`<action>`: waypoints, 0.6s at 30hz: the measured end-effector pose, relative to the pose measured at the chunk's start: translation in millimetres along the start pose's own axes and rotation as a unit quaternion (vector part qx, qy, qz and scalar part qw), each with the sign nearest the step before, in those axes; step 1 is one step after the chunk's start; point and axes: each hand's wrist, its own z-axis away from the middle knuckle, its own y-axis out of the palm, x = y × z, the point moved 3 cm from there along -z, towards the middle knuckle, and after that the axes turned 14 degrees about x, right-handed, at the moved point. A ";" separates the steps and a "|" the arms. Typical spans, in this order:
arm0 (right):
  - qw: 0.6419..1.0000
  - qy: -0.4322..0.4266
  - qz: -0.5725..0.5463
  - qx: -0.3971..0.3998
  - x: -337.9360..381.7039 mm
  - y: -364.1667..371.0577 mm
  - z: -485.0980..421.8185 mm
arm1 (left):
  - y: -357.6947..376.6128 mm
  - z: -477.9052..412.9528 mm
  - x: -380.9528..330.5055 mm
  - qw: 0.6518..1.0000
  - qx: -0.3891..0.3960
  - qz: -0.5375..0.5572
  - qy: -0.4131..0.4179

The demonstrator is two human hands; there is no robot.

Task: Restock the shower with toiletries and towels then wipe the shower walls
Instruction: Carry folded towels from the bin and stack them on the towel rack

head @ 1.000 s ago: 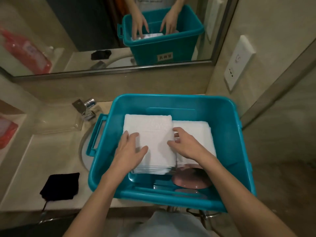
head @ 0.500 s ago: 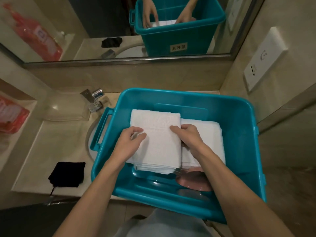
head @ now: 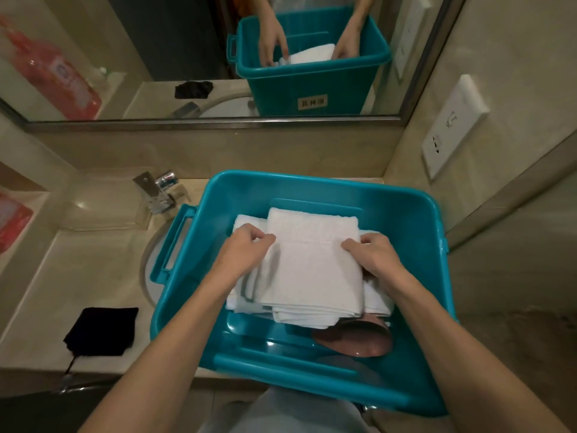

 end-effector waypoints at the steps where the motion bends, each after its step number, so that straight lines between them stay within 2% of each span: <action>1: 1.000 0.010 0.006 0.004 -4.4 -0.3 -0.8 | 7.3 -4.6 -1.6 1.000 0.020 0.019 -0.009; 4: 1.000 0.019 0.006 0.003 -16.1 5.7 -5.6 | 21.4 -14.5 4.6 0.997 0.012 0.079 -0.011; 9: 0.995 0.050 -0.088 0.015 -17.5 5.3 -7.0 | 13.6 -18.7 9.0 0.978 -0.023 0.193 -0.071; 18: 0.992 0.052 -0.102 -0.047 -20.9 16.4 -5.0 | 24.1 -22.2 16.3 0.983 0.094 0.137 -0.084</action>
